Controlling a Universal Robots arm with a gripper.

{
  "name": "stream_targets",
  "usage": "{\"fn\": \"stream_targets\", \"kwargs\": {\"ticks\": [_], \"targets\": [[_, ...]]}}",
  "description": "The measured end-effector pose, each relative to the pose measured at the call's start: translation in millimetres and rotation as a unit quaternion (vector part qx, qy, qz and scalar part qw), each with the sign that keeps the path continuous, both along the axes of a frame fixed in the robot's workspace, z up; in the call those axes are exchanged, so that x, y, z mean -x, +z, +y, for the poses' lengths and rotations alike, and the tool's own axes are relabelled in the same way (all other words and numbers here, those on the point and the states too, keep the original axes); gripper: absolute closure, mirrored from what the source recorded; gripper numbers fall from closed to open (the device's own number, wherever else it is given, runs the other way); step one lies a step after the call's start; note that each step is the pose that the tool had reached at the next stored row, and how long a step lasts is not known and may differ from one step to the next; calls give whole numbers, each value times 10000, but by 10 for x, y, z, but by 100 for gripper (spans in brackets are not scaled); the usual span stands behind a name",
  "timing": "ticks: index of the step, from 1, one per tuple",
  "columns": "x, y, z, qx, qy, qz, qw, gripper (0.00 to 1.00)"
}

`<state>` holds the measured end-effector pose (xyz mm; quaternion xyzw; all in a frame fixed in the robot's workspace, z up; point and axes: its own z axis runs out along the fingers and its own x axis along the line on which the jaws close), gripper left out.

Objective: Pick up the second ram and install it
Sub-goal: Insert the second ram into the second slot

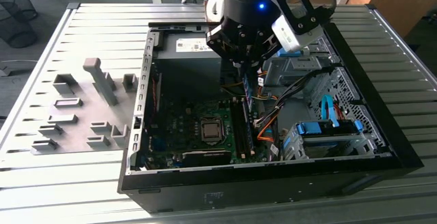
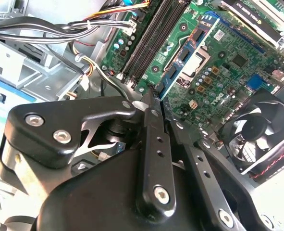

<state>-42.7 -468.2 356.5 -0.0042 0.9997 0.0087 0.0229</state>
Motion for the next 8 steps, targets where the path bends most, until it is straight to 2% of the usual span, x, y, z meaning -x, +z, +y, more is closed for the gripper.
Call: {"fn": "stream_targets", "kwargs": {"ticks": [8], "targets": [[0, -3, -1, -1, 7, 0, 10000, 86]]}}
